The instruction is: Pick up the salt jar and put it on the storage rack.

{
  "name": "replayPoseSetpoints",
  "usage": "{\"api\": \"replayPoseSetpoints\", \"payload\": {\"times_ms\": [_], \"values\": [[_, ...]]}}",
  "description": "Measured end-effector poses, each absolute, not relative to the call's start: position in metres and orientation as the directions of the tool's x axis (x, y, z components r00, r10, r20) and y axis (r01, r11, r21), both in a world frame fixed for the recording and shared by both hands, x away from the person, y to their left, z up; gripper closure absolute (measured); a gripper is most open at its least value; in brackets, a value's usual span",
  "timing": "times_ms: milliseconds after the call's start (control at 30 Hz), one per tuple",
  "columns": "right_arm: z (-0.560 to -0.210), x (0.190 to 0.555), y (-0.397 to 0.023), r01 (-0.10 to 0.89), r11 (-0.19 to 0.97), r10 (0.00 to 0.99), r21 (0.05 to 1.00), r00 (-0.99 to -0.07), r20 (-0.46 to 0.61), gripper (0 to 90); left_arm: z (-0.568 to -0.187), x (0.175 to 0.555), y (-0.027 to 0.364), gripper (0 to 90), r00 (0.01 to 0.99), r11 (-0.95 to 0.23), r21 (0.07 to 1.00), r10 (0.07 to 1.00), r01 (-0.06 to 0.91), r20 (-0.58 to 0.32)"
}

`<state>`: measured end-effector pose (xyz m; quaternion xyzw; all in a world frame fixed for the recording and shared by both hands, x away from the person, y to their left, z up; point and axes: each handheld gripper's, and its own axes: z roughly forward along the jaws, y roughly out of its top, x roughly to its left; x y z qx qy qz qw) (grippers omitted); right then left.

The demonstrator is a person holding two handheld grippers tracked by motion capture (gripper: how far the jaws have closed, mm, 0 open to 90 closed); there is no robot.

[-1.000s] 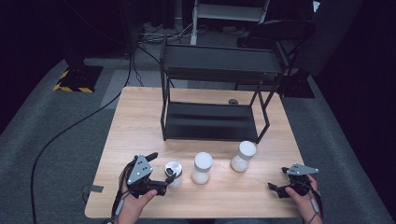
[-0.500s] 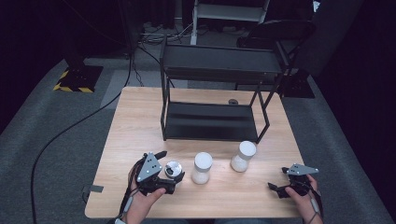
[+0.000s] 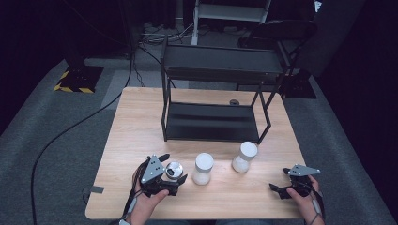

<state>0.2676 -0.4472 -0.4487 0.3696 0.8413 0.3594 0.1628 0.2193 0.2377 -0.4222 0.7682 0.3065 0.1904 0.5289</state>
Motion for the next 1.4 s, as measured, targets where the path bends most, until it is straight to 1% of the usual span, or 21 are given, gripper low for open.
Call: {"api": "replayPoseSetpoints", "payload": {"times_ms": [1400], "values": [[-0.449,0.268,-0.447,0.505,0.469,0.739,0.725,-0.674,-0.008,2.1,-0.449,0.230,0.235,6.0,0.722,-0.284,0.888,0.688,0.361,-0.073]]}}
